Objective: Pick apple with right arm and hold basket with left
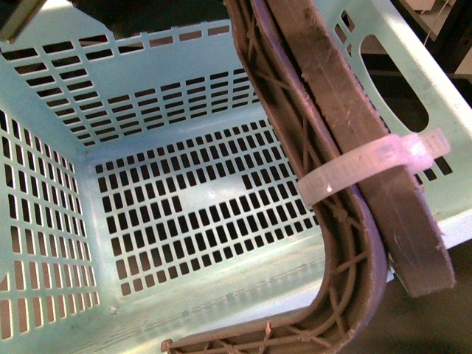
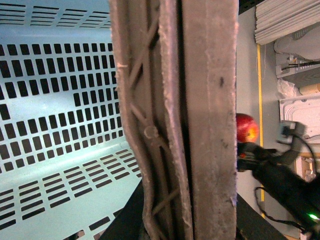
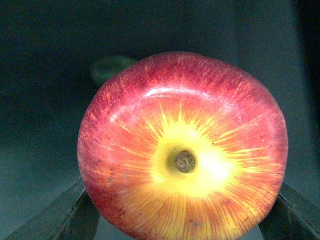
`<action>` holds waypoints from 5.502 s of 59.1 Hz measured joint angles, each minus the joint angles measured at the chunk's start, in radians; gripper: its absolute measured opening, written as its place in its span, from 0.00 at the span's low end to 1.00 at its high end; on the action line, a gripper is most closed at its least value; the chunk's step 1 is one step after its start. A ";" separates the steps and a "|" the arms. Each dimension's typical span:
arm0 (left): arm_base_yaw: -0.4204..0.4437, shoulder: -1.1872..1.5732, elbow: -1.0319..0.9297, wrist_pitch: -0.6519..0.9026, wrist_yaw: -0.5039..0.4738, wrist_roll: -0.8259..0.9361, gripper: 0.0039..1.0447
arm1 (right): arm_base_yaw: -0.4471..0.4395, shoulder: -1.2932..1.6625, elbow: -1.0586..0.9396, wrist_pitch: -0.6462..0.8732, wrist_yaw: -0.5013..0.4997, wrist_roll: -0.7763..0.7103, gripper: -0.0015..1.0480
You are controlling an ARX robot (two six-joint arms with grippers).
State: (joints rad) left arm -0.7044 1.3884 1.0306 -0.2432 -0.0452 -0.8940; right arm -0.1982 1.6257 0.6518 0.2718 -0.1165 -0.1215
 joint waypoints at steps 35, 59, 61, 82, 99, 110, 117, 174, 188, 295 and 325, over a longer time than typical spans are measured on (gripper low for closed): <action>0.000 0.000 0.000 0.000 0.000 0.000 0.17 | 0.433 -0.526 0.069 -0.201 0.134 0.066 0.69; 0.000 0.000 0.000 0.000 -0.001 0.000 0.17 | 0.668 -0.343 0.059 -0.114 0.238 0.135 0.76; 0.000 0.000 0.000 0.000 -0.001 0.000 0.17 | 0.675 -0.340 0.056 -0.111 0.245 0.142 0.82; 0.000 0.007 0.000 0.000 0.002 0.005 0.17 | 0.634 -0.568 -0.022 -0.085 0.416 0.210 0.92; 0.001 0.007 0.000 0.000 -0.007 0.005 0.17 | 0.544 -1.157 -0.231 -0.402 0.705 0.270 0.92; -0.003 0.007 0.000 0.000 0.017 0.001 0.16 | 0.435 -1.262 -0.346 -0.224 0.370 0.176 0.70; 0.000 0.007 0.000 0.000 -0.006 0.004 0.16 | 0.282 -1.366 -0.479 -0.198 0.164 0.130 0.22; -0.001 0.007 0.000 0.000 0.000 0.006 0.16 | 0.202 -1.616 -0.621 -0.274 0.118 0.125 0.02; -0.001 0.007 0.000 0.000 0.000 0.005 0.16 | 0.202 -1.619 -0.621 -0.274 0.119 0.125 0.02; 0.465 0.547 0.296 0.061 -0.279 -0.648 0.16 | 0.202 -1.621 -0.621 -0.274 0.119 0.124 0.92; 0.481 0.570 0.260 -0.059 -0.261 -0.664 0.16 | 0.202 -1.621 -0.621 -0.274 0.119 0.124 0.92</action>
State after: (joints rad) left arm -0.2234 1.9579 1.2907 -0.3023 -0.3058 -1.5578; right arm 0.0036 0.0048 0.0303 -0.0017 0.0021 0.0029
